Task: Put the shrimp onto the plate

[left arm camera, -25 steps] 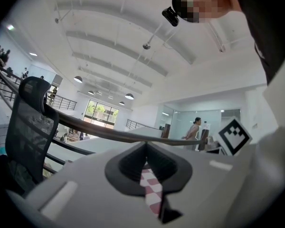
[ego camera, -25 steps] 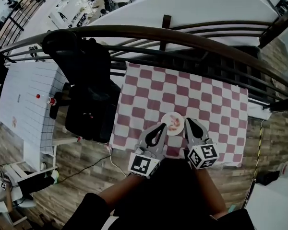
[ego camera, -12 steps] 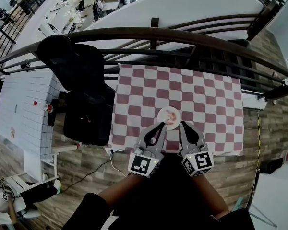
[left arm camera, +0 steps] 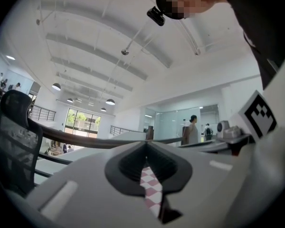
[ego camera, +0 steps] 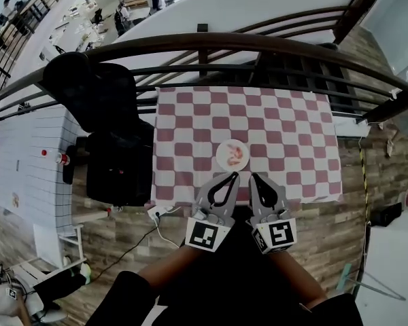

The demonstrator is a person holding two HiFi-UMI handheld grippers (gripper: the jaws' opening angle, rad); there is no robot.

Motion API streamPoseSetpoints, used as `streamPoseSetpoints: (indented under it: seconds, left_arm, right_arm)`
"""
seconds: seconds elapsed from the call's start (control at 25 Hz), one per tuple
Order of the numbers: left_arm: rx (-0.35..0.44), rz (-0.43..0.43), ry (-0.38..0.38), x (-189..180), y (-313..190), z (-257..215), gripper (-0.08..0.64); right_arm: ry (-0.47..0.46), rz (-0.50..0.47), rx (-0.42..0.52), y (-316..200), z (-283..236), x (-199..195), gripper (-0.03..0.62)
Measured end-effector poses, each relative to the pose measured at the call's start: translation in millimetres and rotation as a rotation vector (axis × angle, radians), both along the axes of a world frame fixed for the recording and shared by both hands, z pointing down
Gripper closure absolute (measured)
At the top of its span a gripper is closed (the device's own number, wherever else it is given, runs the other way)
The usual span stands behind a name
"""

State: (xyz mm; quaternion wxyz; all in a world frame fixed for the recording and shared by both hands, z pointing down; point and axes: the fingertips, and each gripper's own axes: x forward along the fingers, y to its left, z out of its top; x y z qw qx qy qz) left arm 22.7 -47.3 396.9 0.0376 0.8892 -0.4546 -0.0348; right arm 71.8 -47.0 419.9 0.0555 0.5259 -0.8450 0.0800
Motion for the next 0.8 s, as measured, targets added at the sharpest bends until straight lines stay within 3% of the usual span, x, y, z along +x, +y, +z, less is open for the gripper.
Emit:
streamPoseSetpoints:
  seconds: [0.24,0.36,0.6,0.8]
  left_arm:
    - [-0.008,0.01,-0.006,8,17,0,0.551]
    - [0.009,0.011,-0.054,9,24,0,0.551]
    - [0.01,-0.03,-0.085,3,29,0,0.551]
    - [-0.001,-0.065,-0.102,-1,33,2,0.551]
  right_arm:
    - [0.019,0.016,0.024,18,-8,-2,0.594]
    - [0.022,0.032,0.046,22,-13,-4,0.594]
    - [0.089,0.001,0.077,30,-13,-17,0.594]
    - [0.091,-0.002,0.101,36,-17,-24,0.594]
